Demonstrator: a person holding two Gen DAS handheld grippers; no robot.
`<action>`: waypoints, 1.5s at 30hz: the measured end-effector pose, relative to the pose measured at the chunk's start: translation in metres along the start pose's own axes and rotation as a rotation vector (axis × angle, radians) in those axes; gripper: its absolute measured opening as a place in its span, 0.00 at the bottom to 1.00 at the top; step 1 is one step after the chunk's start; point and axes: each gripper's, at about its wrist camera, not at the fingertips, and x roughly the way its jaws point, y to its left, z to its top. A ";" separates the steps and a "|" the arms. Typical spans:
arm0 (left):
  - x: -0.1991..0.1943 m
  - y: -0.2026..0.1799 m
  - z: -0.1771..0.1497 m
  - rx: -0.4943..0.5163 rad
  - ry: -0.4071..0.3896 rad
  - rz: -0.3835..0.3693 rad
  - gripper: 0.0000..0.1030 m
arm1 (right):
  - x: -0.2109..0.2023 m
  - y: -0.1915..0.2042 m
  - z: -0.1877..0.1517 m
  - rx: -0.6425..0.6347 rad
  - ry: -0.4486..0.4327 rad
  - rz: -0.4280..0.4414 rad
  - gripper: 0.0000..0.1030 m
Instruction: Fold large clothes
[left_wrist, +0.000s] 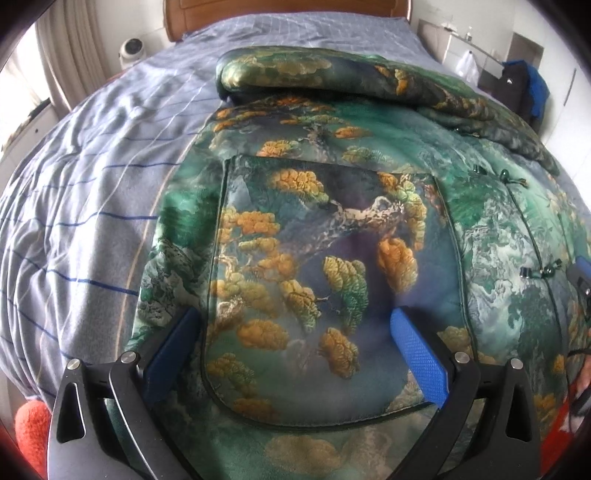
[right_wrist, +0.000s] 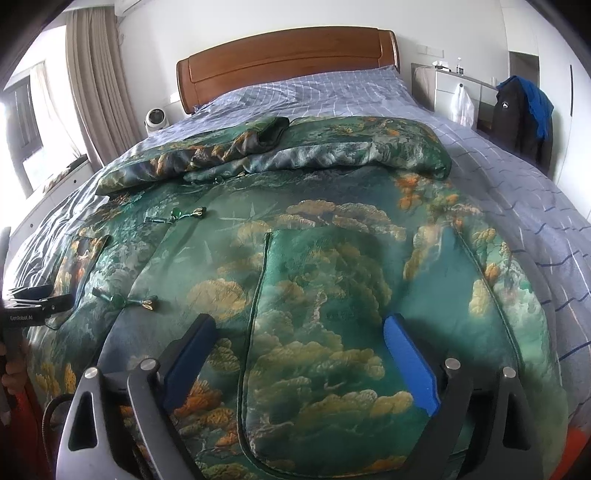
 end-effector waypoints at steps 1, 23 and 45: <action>0.001 0.000 0.002 -0.001 0.005 0.000 0.99 | 0.000 0.001 0.000 -0.001 0.002 0.000 0.91; -0.008 -0.005 -0.005 -0.012 -0.010 0.036 1.00 | -0.012 0.015 0.001 -0.018 0.021 -0.001 0.92; -0.067 0.016 -0.010 -0.095 -0.285 0.030 0.99 | -0.063 0.020 0.011 -0.064 -0.240 -0.125 0.93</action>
